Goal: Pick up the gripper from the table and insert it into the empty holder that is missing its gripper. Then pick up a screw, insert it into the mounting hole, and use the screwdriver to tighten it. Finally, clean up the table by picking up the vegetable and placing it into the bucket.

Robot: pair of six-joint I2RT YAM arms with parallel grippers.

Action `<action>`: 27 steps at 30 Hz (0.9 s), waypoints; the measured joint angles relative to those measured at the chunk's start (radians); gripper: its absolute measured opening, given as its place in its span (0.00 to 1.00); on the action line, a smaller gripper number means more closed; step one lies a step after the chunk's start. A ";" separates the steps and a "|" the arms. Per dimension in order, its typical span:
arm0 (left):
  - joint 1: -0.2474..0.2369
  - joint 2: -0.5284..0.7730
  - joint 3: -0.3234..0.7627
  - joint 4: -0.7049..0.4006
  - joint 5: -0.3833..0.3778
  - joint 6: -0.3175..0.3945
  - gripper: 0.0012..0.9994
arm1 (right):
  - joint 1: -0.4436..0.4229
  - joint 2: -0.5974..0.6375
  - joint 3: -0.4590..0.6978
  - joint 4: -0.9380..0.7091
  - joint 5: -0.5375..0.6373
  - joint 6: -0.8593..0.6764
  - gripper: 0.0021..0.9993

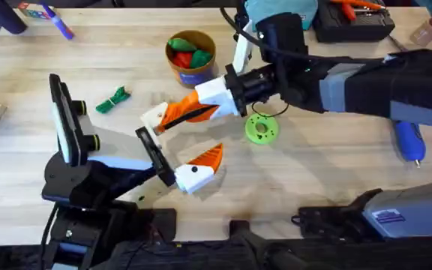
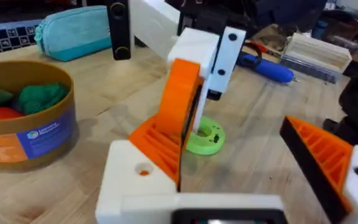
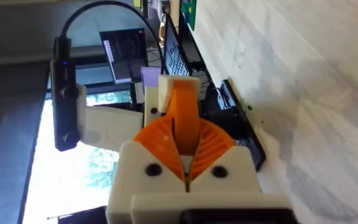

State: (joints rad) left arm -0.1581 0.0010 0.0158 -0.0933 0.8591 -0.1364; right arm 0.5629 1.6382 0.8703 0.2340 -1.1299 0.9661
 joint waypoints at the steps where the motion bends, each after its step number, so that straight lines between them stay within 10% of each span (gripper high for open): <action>1: 0.000 0.000 0.000 0.000 0.000 0.000 0.99 | 0.000 0.000 0.000 0.001 0.000 0.000 0.01; 27: 0.026 0.011 0.000 -0.003 0.010 -0.030 0.99 | 0.035 0.111 0.013 0.183 -0.020 0.090 0.01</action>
State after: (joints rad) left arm -0.1326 0.0120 0.0158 -0.0963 0.8688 -0.1663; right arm 0.5983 1.7496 0.8837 0.4166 -1.1502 1.0565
